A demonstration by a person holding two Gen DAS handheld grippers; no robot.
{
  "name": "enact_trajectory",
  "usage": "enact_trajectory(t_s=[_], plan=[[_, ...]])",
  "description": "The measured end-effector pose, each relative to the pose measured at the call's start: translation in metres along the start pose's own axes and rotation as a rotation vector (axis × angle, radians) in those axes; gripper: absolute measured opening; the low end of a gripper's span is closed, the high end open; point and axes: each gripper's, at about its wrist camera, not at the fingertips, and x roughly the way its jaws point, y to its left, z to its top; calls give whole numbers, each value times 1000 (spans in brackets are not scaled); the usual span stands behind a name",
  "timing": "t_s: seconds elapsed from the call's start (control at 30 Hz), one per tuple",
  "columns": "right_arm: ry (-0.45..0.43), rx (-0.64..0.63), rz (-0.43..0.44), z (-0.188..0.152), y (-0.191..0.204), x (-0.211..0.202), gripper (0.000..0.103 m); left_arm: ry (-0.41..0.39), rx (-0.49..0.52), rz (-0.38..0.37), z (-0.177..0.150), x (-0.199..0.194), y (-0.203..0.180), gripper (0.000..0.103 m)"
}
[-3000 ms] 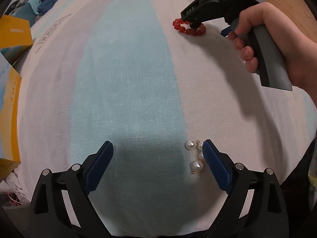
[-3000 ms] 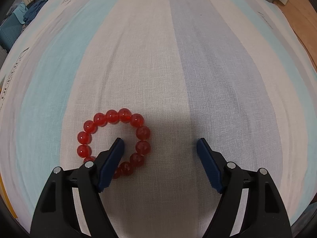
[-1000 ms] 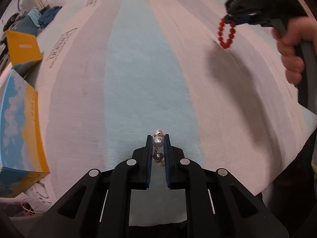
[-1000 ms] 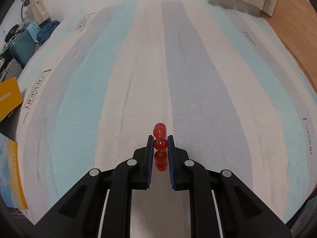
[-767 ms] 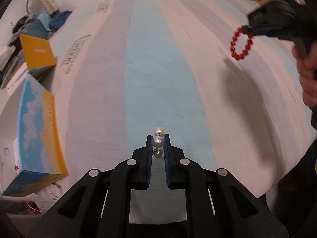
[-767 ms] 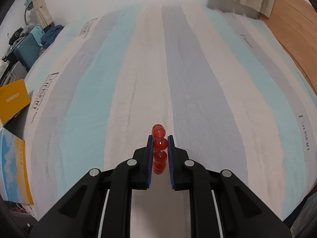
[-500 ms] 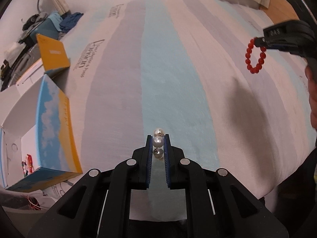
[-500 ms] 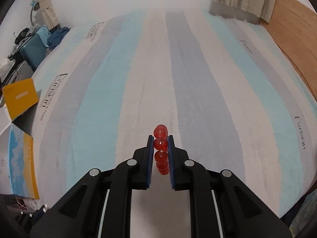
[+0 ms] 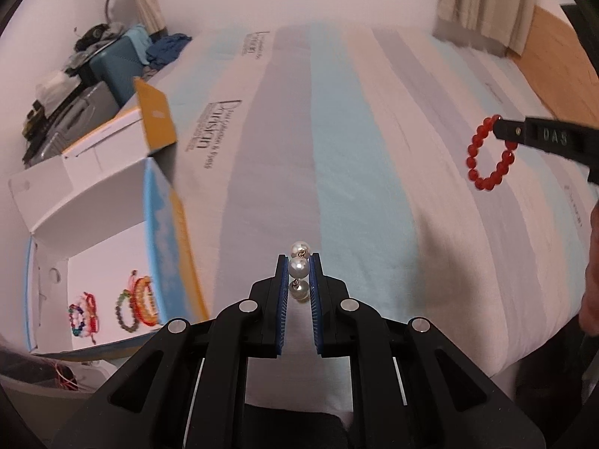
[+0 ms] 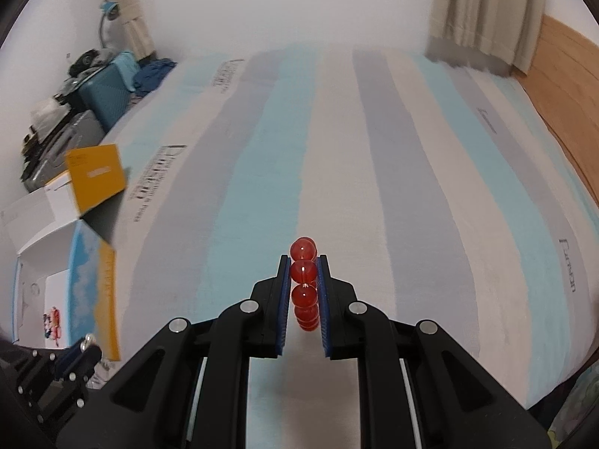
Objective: Organize jewelry
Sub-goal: 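Lift and carry pearl earrings and red bracelet over the white box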
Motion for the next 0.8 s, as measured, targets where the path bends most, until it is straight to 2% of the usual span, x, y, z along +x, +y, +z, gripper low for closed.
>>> enact_trajectory(t_s=[0.2, 0.53, 0.8], plan=[[-27, -58, 55, 4, 51, -23, 13, -17, -43, 31, 3, -25, 47, 10], [-26, -173, 170, 2, 155, -41, 13, -14, -154, 96, 1, -51, 156, 10], [-20, -277, 265, -6, 248, -48, 13, 6, -233, 162, -13, -60, 239, 10]])
